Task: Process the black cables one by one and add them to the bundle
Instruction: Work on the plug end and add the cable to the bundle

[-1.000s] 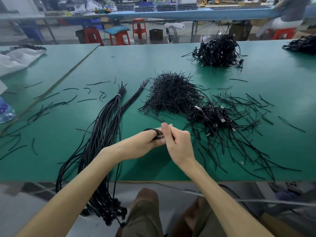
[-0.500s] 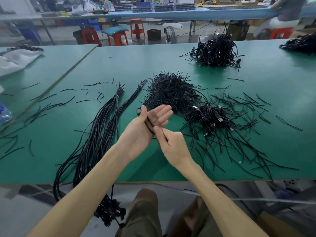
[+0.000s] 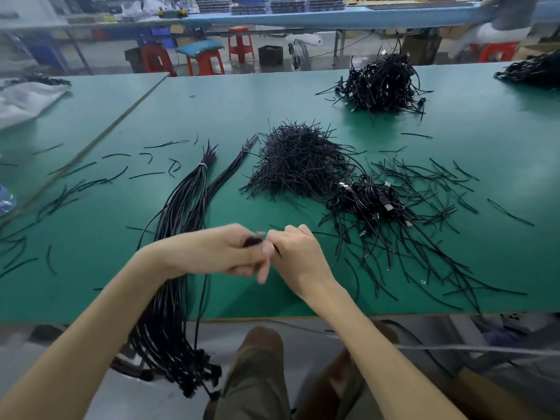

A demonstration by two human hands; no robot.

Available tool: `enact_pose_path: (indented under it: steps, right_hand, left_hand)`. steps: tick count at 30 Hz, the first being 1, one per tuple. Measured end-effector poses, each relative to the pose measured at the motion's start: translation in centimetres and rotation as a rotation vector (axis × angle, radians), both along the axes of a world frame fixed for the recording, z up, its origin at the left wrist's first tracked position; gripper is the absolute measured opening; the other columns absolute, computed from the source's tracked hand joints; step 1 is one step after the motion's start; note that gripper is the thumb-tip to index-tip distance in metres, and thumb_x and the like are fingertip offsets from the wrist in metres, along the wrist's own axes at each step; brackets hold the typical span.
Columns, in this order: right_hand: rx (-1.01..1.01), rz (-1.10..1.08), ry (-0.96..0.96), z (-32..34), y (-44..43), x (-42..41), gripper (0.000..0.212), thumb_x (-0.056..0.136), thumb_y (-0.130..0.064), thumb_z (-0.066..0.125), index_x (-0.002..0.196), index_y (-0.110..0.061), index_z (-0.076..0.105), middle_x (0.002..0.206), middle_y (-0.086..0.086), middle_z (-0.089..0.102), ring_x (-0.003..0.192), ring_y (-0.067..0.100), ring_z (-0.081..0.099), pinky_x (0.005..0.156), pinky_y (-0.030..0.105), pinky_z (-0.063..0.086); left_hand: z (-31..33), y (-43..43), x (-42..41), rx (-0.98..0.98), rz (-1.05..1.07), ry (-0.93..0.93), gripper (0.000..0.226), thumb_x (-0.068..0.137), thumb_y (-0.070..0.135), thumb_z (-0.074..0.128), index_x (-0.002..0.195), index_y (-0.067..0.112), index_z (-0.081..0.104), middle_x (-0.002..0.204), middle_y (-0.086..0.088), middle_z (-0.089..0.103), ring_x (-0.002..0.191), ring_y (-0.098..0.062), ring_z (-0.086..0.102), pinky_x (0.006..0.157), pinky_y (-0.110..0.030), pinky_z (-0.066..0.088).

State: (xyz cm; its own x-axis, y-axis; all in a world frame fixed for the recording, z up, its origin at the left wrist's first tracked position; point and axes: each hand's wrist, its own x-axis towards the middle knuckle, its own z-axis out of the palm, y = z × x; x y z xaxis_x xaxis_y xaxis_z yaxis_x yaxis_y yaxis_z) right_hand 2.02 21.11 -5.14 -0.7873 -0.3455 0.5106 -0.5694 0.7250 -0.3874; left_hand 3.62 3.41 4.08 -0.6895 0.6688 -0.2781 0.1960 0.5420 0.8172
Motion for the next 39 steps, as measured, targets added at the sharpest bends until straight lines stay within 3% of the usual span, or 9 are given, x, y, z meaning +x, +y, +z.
enact_pose_path:
  steps: [3,8,13,19,22,26,31,35,39]
  right_hand:
    - [0.057,0.035,0.019,-0.5,-0.2,0.3,0.021,0.072,0.001,0.068,0.063,-0.010,0.051,0.052,0.004,0.052,0.053,0.027,0.046,0.059,0.035,0.043]
    - [-0.074,-0.002,0.105,0.0,0.5,0.0,0.027,0.091,-0.029,0.047,0.068,-0.014,0.046,0.060,0.004,0.054,0.059,0.027,0.046,0.067,0.036,0.035]
    - [-0.088,-0.008,0.108,0.3,0.4,0.4,0.036,0.098,-0.030,0.044,0.073,-0.009,0.057,0.066,0.005,0.059,0.063,0.028,0.049,0.069,0.039,0.041]
    - [-0.327,-0.062,0.075,0.3,0.6,0.6,0.045,0.108,-0.027,0.040,0.068,-0.009,0.049,0.059,0.001,0.046,0.057,0.021,0.040,0.068,0.040,0.041]
    - [-0.297,-0.046,0.161,0.3,0.4,0.8,0.041,0.107,-0.023,0.043,0.070,-0.009,0.053,0.061,-0.005,0.043,0.058,0.015,0.033,0.065,0.034,0.038]
    - [-0.305,-0.025,0.249,0.4,0.2,1.0,0.038,0.105,-0.017,0.044,0.071,-0.007,0.055,0.062,-0.001,0.048,0.058,0.015,0.035,0.061,0.035,0.039]
    - [-0.365,-0.015,0.203,0.6,0.5,1.2,0.035,0.106,-0.018,0.043,0.079,-0.004,0.061,0.073,0.004,0.060,0.068,0.020,0.050,0.068,0.039,0.048]
    - [-0.298,-0.022,0.198,0.6,0.2,1.4,0.035,0.105,-0.017,0.047,0.081,0.000,0.065,0.074,0.009,0.064,0.070,0.027,0.056,0.067,0.043,0.051]
    - [-0.251,-0.014,0.141,0.7,0.3,1.5,0.029,0.104,-0.016,0.055,0.081,0.000,0.064,0.070,0.006,0.061,0.066,0.024,0.052,0.064,0.038,0.048]
  left_hand:
    - [-0.8,1.1,0.2,-0.304,-0.016,0.098,0.046,0.108,0.043,0.041,0.082,0.018,0.071,0.055,0.010,0.047,0.047,-0.006,0.041,0.054,-0.017,0.036]
    - [-1.7,2.2,0.2,-0.314,0.070,0.243,0.040,0.106,0.043,0.044,0.077,0.026,0.065,0.071,0.006,0.057,0.058,-0.002,0.050,0.060,-0.015,0.039]
    - [-2.1,2.1,0.4,-0.434,0.060,0.344,0.039,0.105,0.046,0.046,0.070,0.030,0.054,0.073,0.010,0.059,0.063,0.007,0.054,0.062,-0.009,0.039]
    - [-2.6,0.6,-0.2,-0.668,0.094,0.567,0.046,0.103,0.052,0.043,0.107,0.012,0.065,0.103,-0.002,0.069,0.102,-0.023,0.062,0.088,-0.031,0.044]
    - [-3.4,0.4,-0.4,-0.389,0.194,0.444,0.037,0.107,0.038,0.046,0.129,0.012,0.061,0.129,-0.005,0.066,0.119,-0.018,0.060,0.106,-0.034,0.044]
    - [-4.5,1.6,-0.3,0.065,0.324,0.196,0.038,0.110,0.025,0.041,0.146,0.018,0.049,0.152,0.015,0.042,0.126,0.027,0.038,0.107,-0.001,0.026]
    - [-6.0,3.8,0.6,0.652,0.508,-0.176,0.057,0.105,0.049,0.035,0.145,0.014,0.053,0.143,0.002,0.061,0.136,-0.008,0.053,0.117,-0.027,0.035]
    - [-5.8,4.8,-0.5,1.008,0.623,-0.348,0.051,0.111,0.036,0.033,0.141,0.001,0.054,0.140,-0.011,0.063,0.133,-0.023,0.058,0.108,-0.034,0.049]
    - [-4.5,4.2,-2.2,1.269,0.853,-0.459,0.036,0.112,0.025,0.031,0.119,0.006,0.062,0.099,0.003,0.075,0.091,-0.015,0.074,0.083,-0.029,0.054]
